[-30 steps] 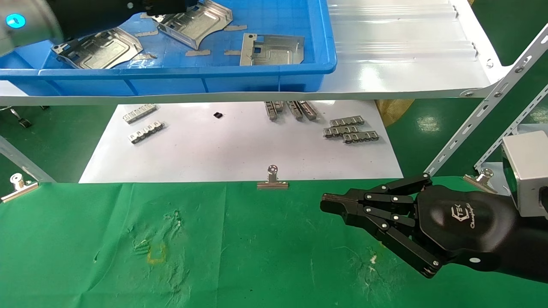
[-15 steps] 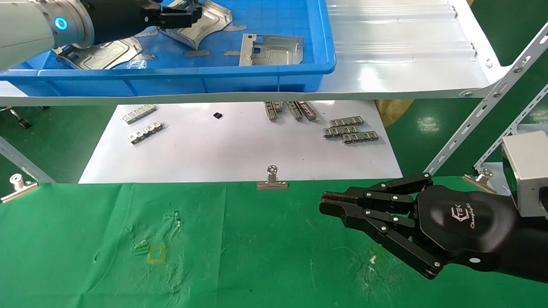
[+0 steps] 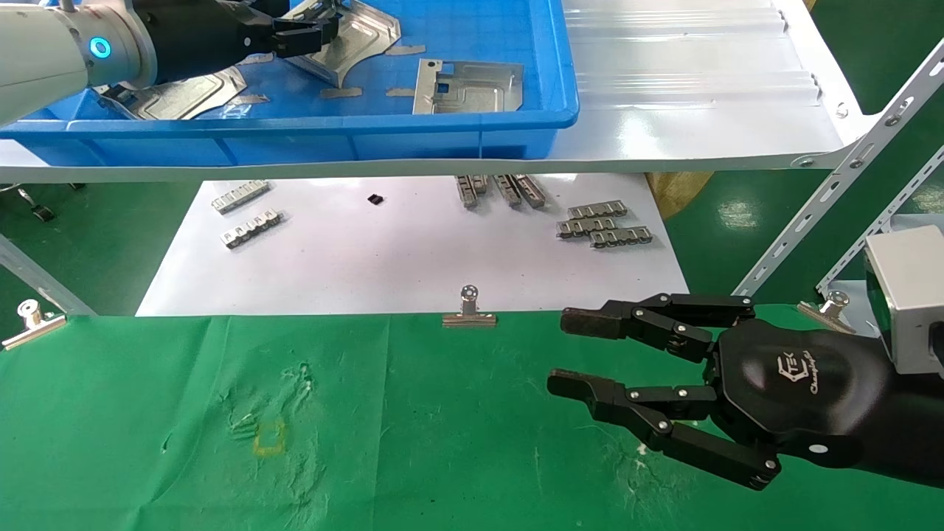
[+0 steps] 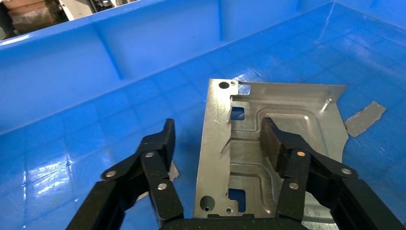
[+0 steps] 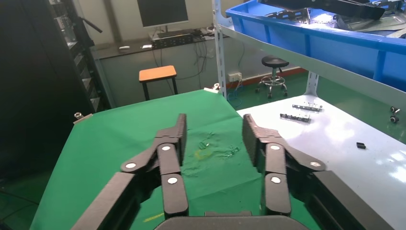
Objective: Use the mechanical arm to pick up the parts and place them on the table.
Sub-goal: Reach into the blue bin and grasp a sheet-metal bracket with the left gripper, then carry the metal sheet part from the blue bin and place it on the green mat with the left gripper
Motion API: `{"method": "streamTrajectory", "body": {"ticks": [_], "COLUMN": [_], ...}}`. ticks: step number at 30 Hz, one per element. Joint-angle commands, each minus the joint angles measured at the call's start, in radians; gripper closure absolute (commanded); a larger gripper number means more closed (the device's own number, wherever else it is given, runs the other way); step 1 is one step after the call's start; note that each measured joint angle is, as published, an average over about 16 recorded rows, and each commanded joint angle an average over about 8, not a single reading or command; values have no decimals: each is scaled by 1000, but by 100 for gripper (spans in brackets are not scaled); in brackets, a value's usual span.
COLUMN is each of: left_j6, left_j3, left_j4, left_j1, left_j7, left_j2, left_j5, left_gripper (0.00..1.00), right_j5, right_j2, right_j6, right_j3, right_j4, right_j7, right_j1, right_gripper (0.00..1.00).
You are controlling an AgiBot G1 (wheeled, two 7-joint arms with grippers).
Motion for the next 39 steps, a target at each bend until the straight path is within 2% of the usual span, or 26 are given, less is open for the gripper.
{"method": "streamTrajectory", "body": {"ticks": [1, 13, 19, 25, 36, 39], "left_j6": [-6, -17, 50, 217, 694, 790], "left_j3": [0, -17, -33, -54, -80, -80], "left_j4": [0, -9, -25, -53, -115, -141], "left_j1": [2, 6, -3, -13, -7, 5], "left_j7": [2, 26, 39, 66, 139, 150], "left_j2": [1, -1, -20, -71, -192, -222], "left_j5": [0, -24, -48, -81, -137, -152], "left_gripper": [100, 100, 100, 100, 100, 100], "right_j5": [0, 0, 0, 0, 0, 0], "right_j2": [0, 0, 0, 0, 0, 0], "right_j6": [0, 0, 0, 0, 0, 0], "right_j3": [0, 0, 0, 0, 0, 0], "right_j4": [0, 0, 0, 0, 0, 0], "right_j7": [0, 0, 0, 0, 0, 0], "right_j1": [0, 0, 0, 0, 0, 0], "right_gripper": [0, 0, 0, 0, 0, 0]}}
